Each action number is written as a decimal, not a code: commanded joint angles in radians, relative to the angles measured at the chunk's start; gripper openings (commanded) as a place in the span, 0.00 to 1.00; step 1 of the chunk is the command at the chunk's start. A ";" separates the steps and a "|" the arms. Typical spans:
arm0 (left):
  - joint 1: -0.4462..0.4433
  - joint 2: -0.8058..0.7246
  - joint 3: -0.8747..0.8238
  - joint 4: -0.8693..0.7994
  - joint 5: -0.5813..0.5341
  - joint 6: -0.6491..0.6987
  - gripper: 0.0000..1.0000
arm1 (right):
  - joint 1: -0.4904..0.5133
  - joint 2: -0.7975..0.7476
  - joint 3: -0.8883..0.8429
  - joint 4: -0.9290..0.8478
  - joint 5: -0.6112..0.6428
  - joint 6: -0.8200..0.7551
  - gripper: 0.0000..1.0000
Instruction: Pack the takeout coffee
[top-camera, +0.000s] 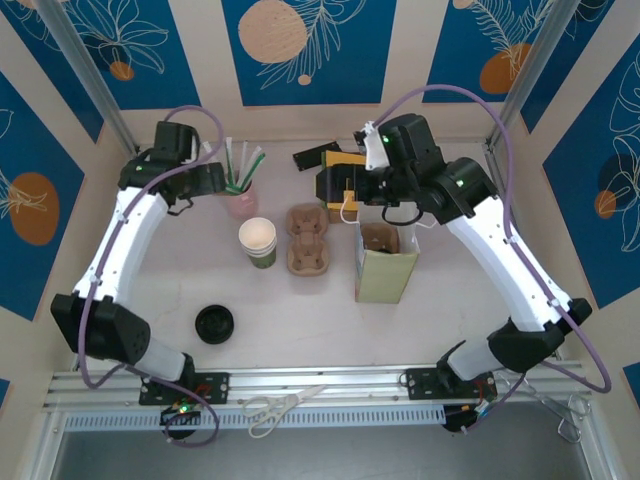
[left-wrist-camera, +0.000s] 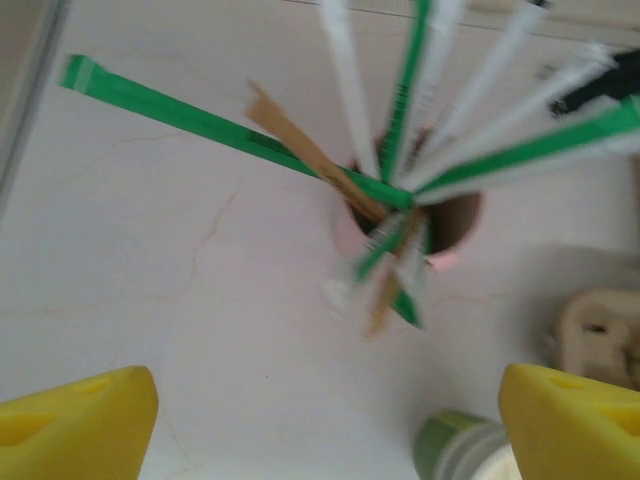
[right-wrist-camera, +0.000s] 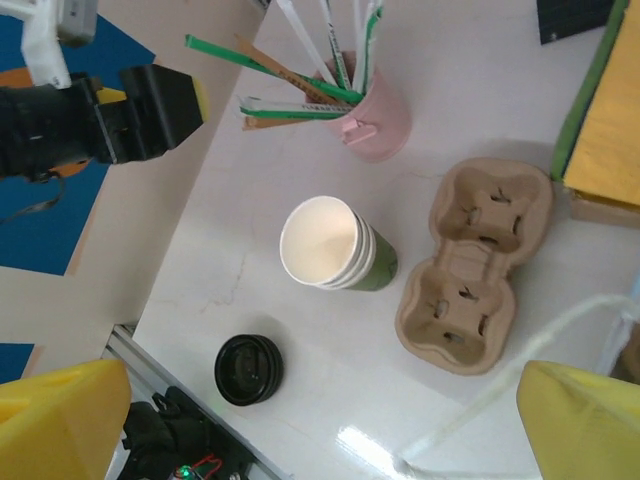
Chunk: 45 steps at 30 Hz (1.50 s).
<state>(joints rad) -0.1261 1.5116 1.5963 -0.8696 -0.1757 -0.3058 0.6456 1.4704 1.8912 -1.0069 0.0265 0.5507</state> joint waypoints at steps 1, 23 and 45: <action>0.090 0.030 0.013 0.090 0.093 -0.048 0.83 | 0.016 0.056 0.091 -0.019 0.021 -0.003 0.99; 0.322 0.220 -0.106 0.502 0.344 -0.276 0.63 | 0.016 0.211 0.264 -0.120 0.050 -0.047 0.99; 0.325 0.286 -0.027 0.497 0.374 -0.251 0.16 | -0.010 0.219 0.243 -0.139 0.046 -0.034 0.99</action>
<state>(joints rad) 0.1860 1.8408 1.5459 -0.3801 0.1917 -0.5701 0.6411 1.6836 2.1403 -1.1240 0.0757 0.5240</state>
